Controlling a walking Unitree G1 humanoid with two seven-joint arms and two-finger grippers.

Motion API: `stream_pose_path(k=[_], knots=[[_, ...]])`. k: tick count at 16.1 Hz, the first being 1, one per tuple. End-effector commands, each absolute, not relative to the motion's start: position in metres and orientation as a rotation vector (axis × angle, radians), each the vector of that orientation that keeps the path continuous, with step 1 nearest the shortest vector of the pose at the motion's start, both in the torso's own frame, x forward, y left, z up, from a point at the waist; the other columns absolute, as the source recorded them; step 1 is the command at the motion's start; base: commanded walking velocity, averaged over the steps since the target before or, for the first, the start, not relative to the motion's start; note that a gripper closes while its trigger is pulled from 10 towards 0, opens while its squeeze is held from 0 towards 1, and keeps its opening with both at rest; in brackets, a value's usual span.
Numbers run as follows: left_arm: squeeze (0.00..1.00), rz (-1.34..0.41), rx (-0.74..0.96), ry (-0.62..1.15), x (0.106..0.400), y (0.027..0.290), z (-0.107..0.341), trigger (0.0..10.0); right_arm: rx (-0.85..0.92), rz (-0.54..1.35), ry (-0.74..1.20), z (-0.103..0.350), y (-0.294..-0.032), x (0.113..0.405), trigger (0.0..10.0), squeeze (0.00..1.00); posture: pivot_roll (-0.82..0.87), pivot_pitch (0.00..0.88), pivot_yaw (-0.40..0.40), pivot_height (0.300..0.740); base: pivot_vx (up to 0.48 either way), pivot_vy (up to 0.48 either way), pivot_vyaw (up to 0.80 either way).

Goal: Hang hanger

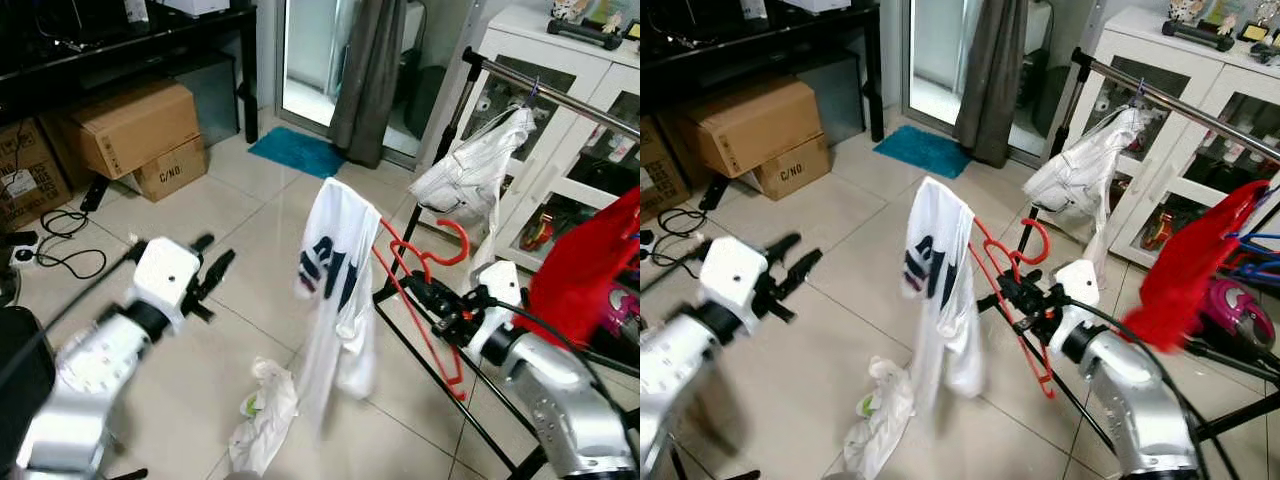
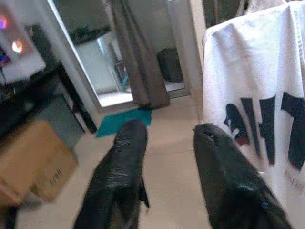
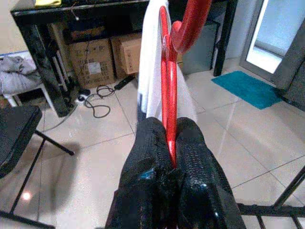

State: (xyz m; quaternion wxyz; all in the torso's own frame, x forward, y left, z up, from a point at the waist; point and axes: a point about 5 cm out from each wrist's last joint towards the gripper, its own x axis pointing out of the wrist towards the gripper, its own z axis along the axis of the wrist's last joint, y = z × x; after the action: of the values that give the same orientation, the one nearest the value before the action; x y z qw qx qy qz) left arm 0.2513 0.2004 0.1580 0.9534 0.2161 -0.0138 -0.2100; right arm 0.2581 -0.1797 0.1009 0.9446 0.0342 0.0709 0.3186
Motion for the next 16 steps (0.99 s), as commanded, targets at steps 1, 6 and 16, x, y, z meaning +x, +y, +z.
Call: stream_pose_path(k=[1, 6, 16], knots=[[1.00, -0.511, 0.540, -0.052, 0.253, 0.195, 0.164, 10.0, 0.042, 0.698, 0.074, 0.120, -0.182, 0.261, 10.0, 0.00, 0.11, 0.008, -0.090, 0.740, 0.000, 0.000, 0.00], [1.00, -0.567, 0.678, -0.100, 0.275, 0.197, 0.175, 10.0, 0.000, 0.808, 0.029, 0.141, -0.185, 0.261, 10.0, 0.00, 0.11, 0.000, -0.085, 0.740, 0.000, 0.000, 0.00], [0.00, -0.668, 0.499, -0.139, 0.297, 0.218, 0.227, 10.0, -0.084, 0.982, 0.010, 0.154, -0.185, 0.253, 10.0, 0.00, 0.11, 0.000, -0.104, 0.740, 0.000, 0.000, 0.00]])
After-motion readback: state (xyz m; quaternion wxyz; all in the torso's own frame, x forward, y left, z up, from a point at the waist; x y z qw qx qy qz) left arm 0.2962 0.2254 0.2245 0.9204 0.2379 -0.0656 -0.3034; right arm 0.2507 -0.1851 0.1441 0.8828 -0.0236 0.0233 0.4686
